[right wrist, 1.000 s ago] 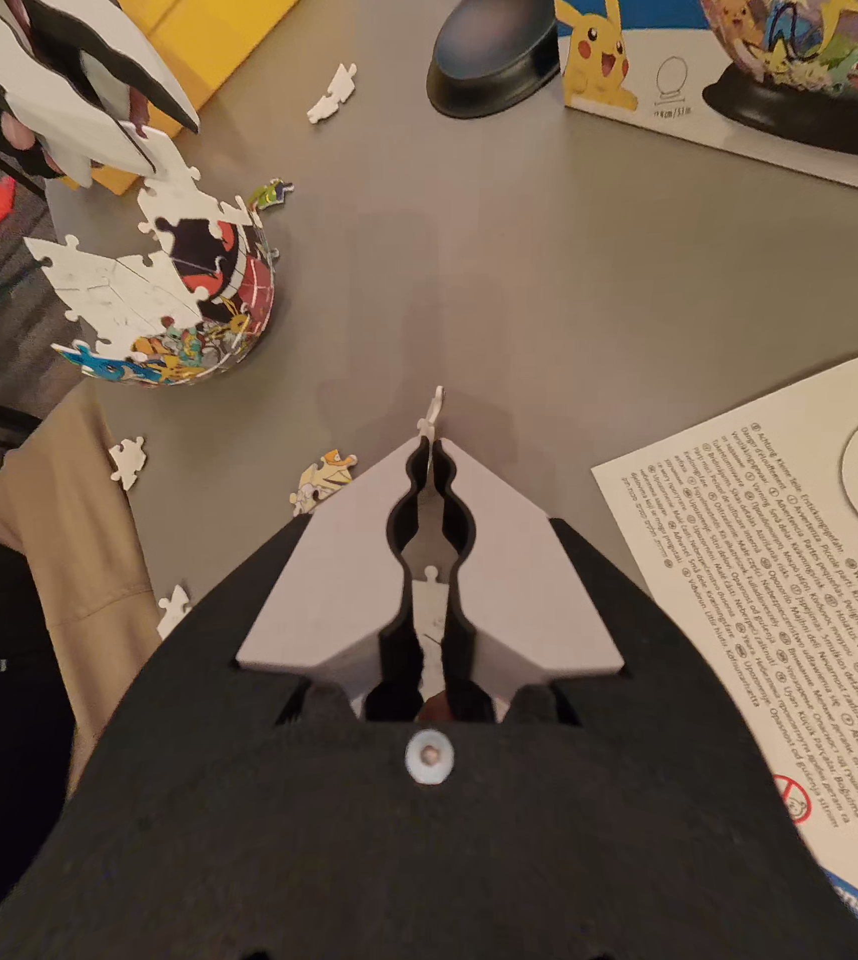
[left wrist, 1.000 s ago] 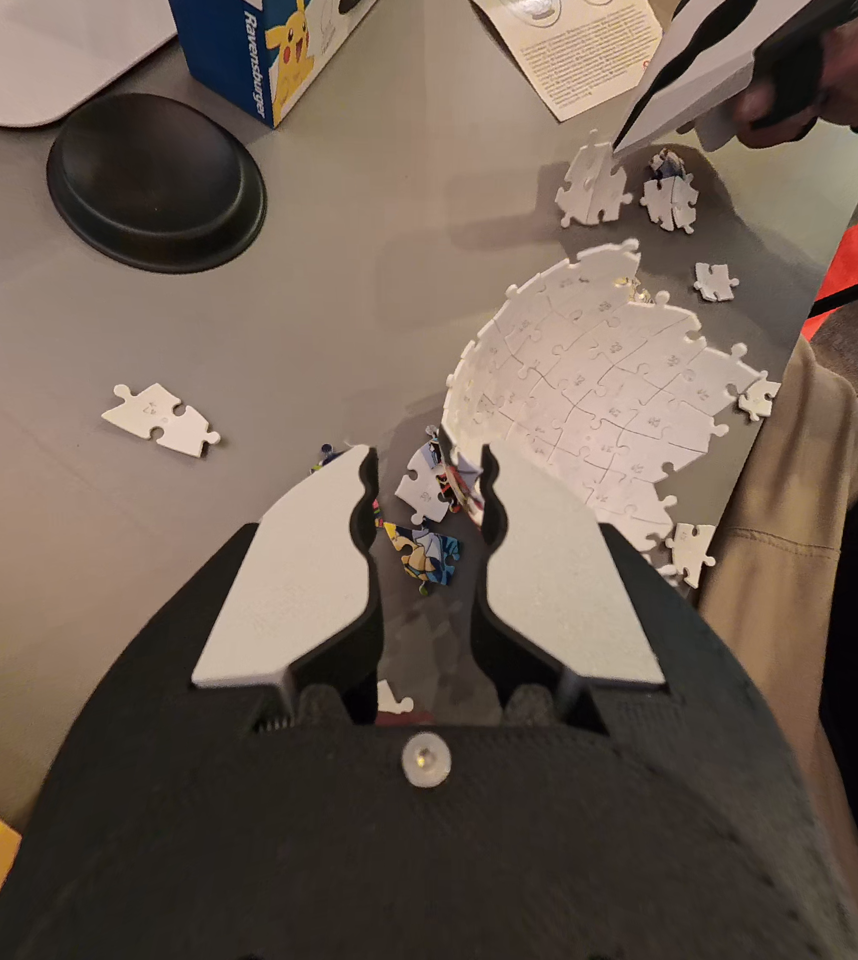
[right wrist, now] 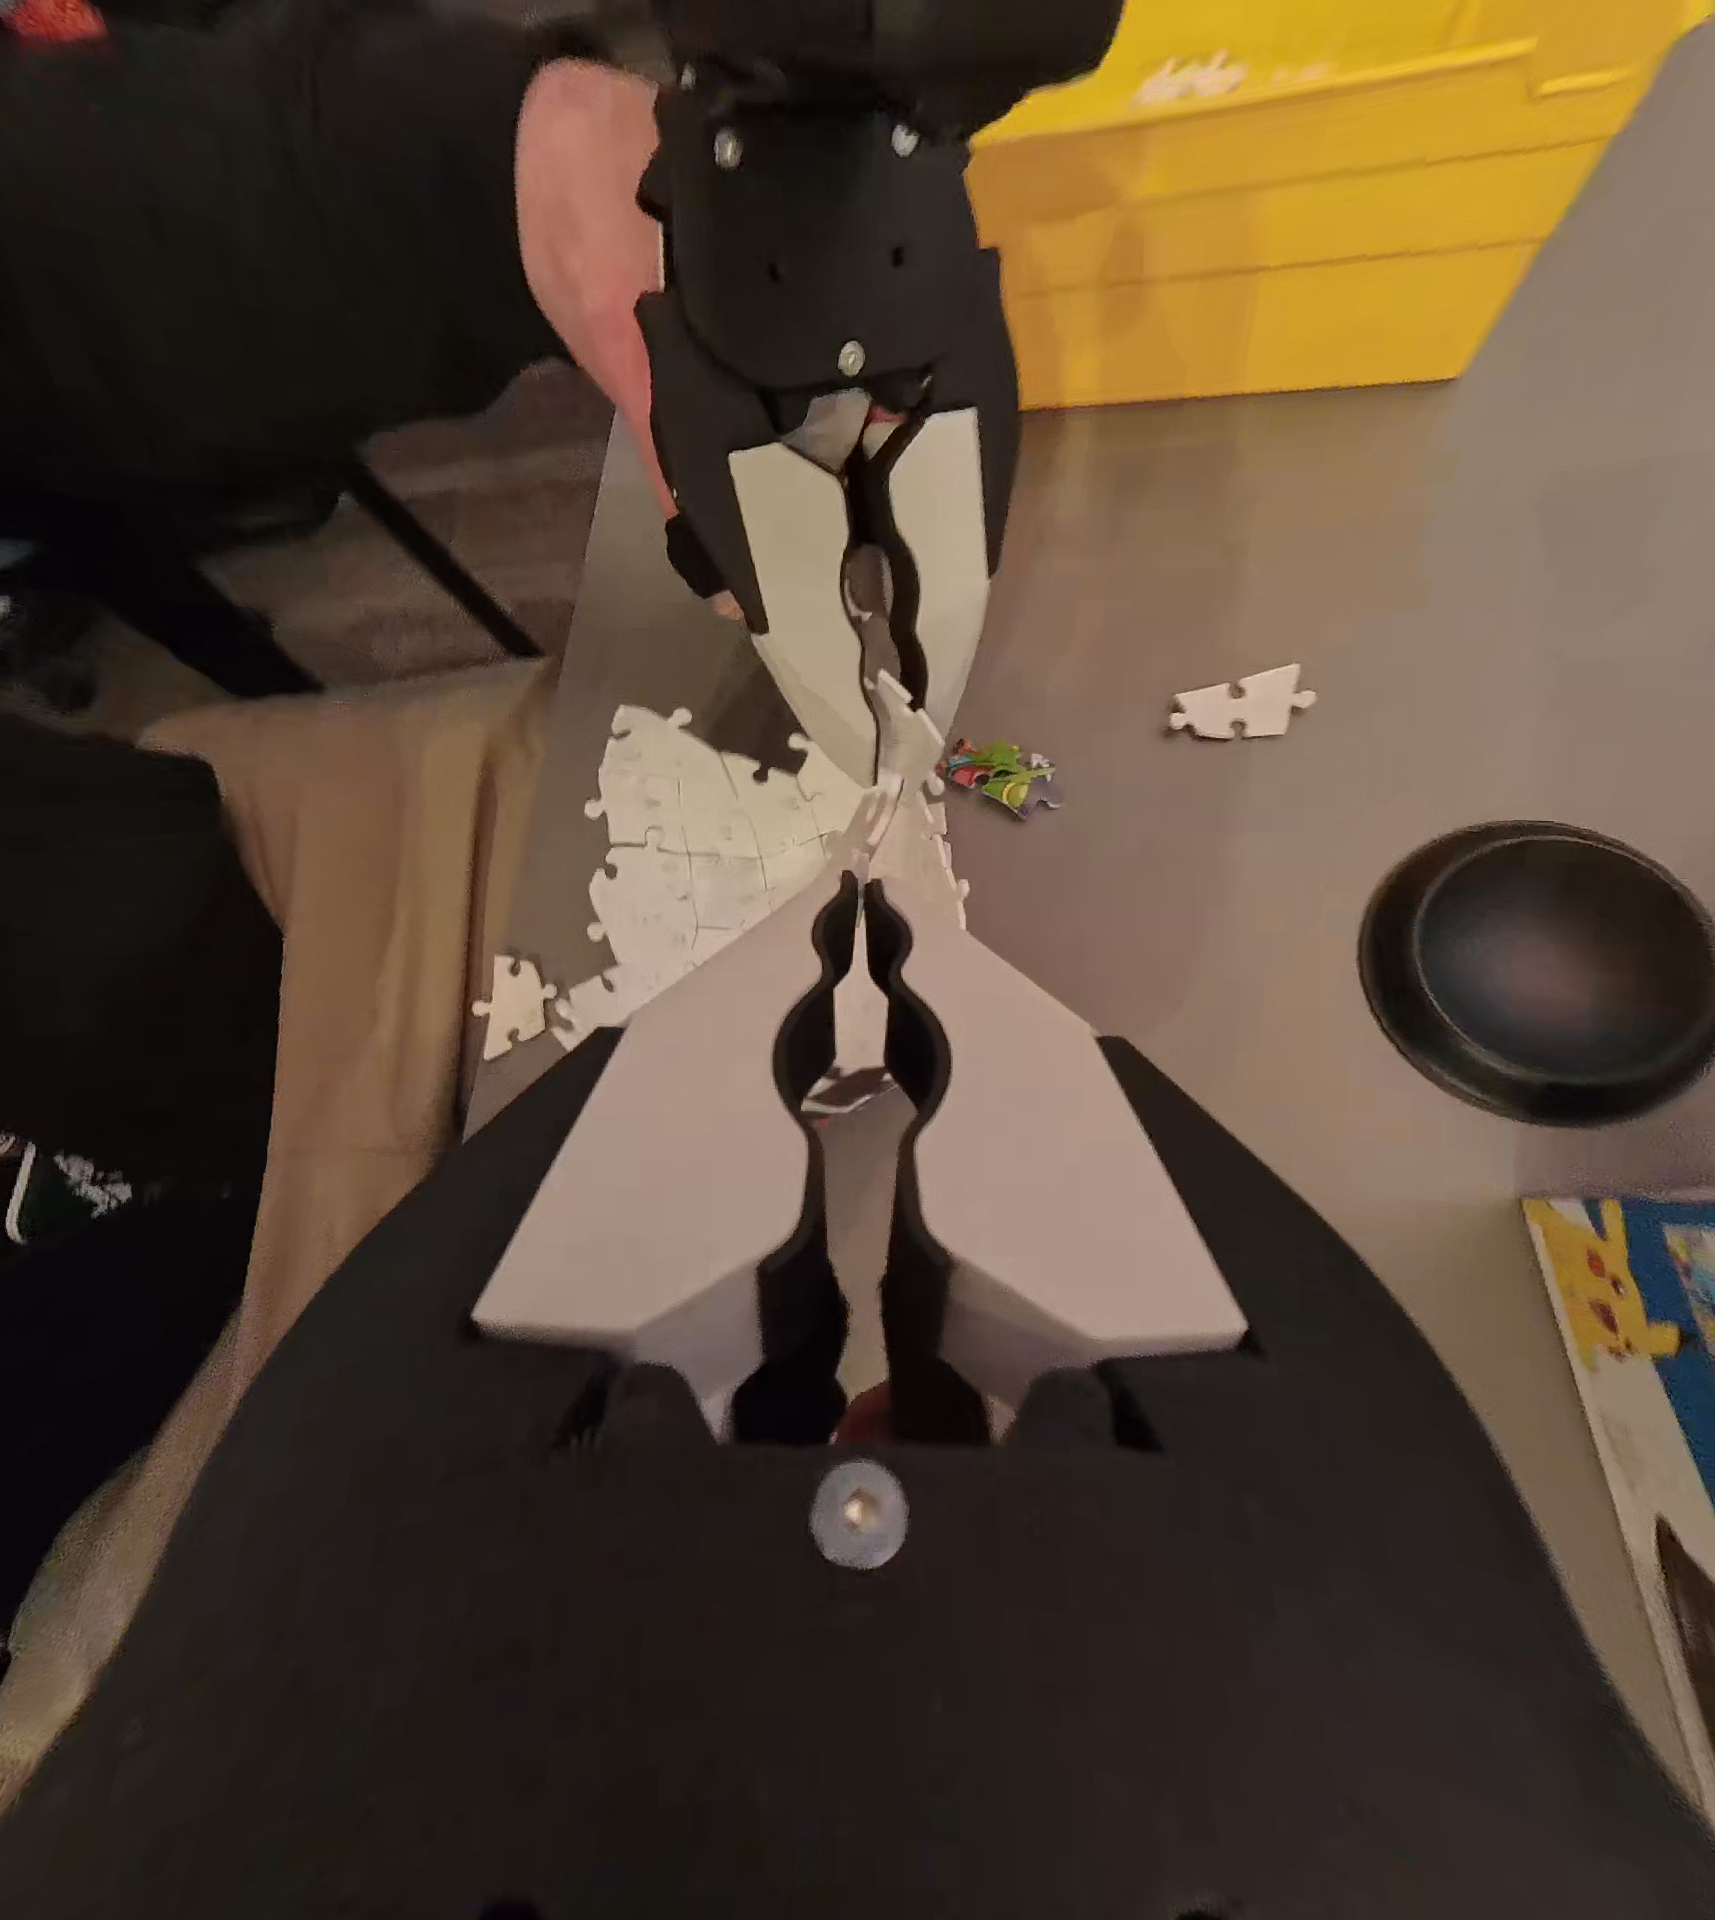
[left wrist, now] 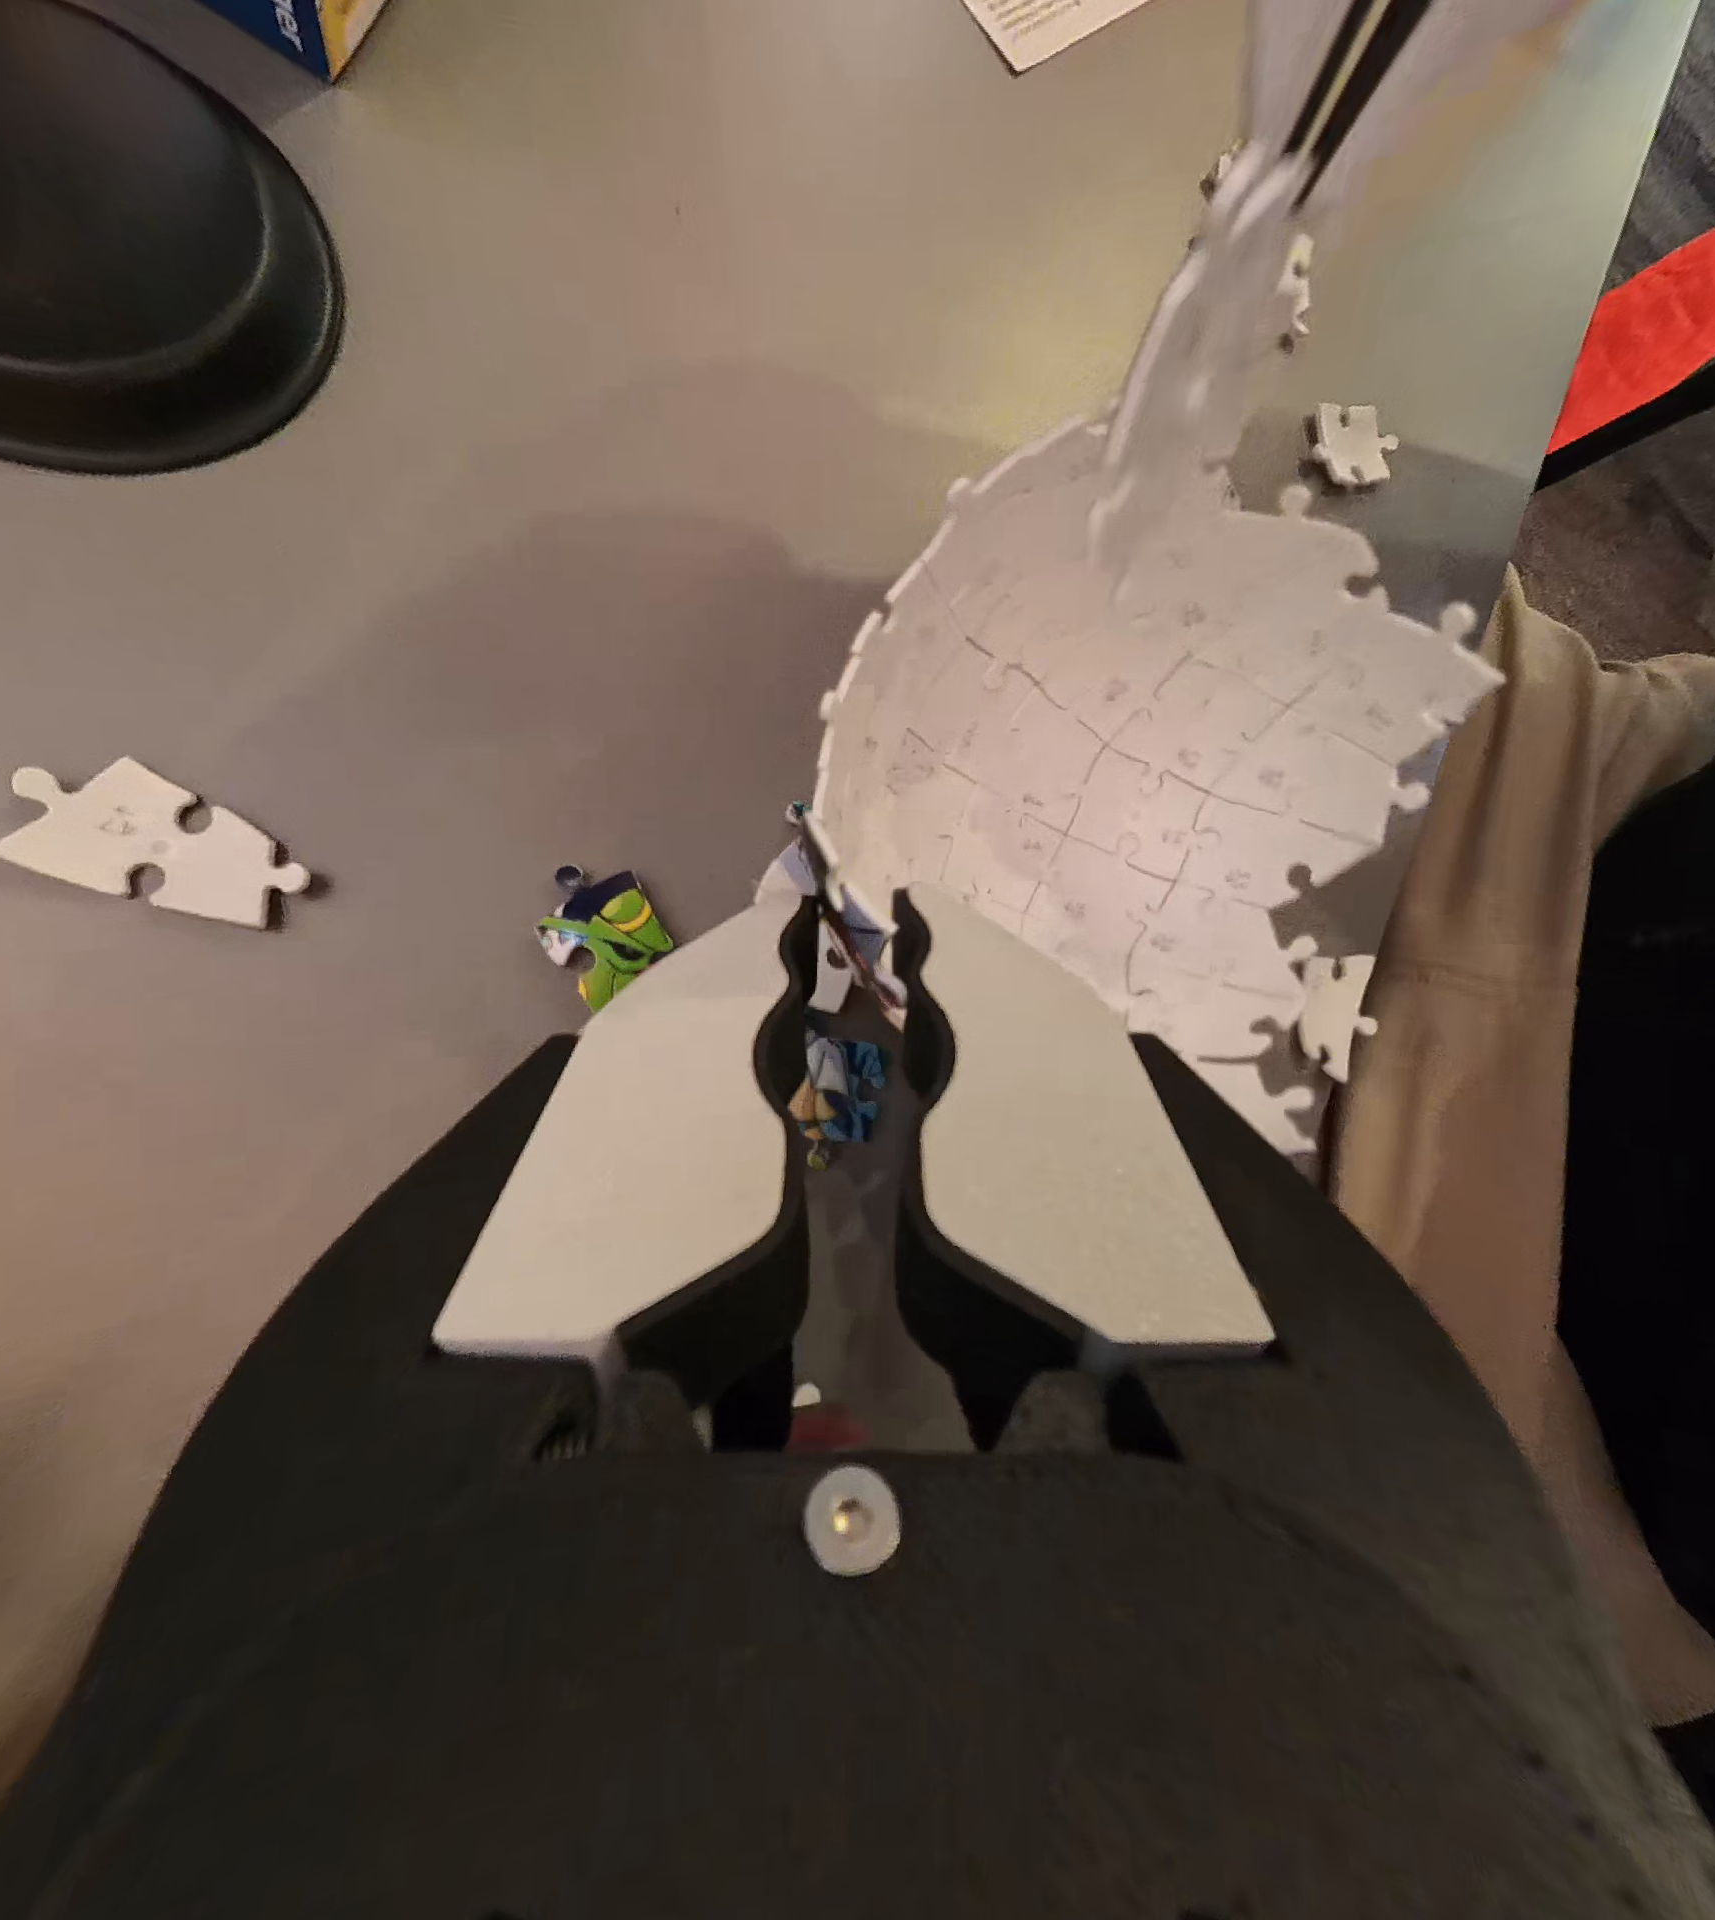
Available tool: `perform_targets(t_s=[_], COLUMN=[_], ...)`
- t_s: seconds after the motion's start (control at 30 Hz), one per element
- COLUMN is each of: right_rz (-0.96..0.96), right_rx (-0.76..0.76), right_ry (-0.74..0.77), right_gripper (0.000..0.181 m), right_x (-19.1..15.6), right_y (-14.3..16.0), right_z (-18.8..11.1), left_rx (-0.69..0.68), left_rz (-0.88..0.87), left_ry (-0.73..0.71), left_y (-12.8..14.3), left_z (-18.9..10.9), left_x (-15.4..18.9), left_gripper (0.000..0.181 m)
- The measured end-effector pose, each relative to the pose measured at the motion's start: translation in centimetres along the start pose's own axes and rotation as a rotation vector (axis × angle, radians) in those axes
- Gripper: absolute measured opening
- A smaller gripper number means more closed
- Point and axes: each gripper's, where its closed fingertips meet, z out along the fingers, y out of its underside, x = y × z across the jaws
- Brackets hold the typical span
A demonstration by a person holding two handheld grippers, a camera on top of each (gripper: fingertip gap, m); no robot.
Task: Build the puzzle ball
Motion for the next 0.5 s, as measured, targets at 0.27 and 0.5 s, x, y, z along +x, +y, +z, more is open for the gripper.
perform_targets(t_s=[0.27, 0.5], right_rz=[-0.024, -0.012], right_rx=[-0.123, -0.092], right_ry=[-0.083, -0.06], right_gripper=[0.0, 0.0], right_x=[1.4, 2.3], right_y=[2.0, 3.6], right_z=[3.9, 4.1], left_rx=[-0.002, 0.015], left_rz=[0.032, 0.047], left_ry=[0.045, 0.074], left_y=[-0.4, -1.3], left_z=[1.2, 1.6], left_x=[0.0, -0.1], left_gripper=[0.015, 0.022])
